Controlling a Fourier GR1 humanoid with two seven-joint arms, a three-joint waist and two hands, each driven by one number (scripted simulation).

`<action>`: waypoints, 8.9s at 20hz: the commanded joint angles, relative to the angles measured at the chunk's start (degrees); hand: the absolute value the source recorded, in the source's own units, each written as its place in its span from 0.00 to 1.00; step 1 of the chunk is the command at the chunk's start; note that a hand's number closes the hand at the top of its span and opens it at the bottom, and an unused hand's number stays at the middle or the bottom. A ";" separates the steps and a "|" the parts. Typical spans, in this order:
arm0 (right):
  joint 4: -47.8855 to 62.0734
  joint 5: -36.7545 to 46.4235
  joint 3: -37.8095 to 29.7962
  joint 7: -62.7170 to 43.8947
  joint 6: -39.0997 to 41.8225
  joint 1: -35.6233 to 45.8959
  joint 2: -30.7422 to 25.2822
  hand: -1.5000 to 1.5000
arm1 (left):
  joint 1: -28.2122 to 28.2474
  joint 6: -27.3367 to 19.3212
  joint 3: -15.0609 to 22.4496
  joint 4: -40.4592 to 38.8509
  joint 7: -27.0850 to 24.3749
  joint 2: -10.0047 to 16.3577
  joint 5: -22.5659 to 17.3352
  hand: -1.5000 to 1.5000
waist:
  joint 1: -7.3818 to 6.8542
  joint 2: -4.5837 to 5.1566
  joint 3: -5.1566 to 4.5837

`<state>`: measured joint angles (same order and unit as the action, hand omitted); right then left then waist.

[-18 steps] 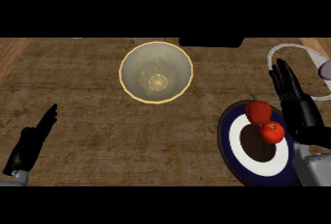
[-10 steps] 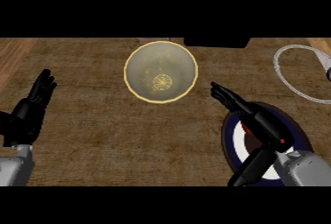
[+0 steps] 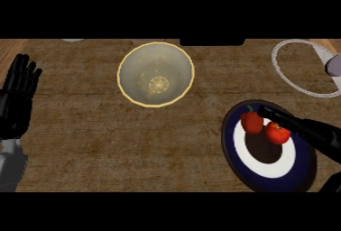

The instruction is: Pick the tomato from the plate and place it in the bowl

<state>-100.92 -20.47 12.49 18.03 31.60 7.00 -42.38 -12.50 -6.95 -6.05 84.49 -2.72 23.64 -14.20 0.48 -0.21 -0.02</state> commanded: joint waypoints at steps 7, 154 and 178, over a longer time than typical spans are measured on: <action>6.36 1.41 -12.55 -4.44 12.87 12.20 -18.64 0.00 | -3.04 0.02 -0.85 -0.95 0.11 -0.20 0.45 0.50 | -0.69 0.41 -0.06; 90.71 54.87 -0.93 26.25 -4.77 80.53 29.77 1.00 | -2.82 4.59 -4.11 1.05 1.33 -6.48 6.22 0.50 | -3.54 0.94 -0.01; 95.13 40.99 -17.52 16.09 -17.95 72.45 37.57 0.00 | -6.02 6.06 -4.05 0.40 3.40 -6.23 5.39 0.50 | -4.38 1.91 0.05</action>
<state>-5.25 24.85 -0.36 34.61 16.25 79.52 -3.49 -17.69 -1.43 -10.16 84.69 -0.57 17.12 -8.25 -3.67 1.58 0.01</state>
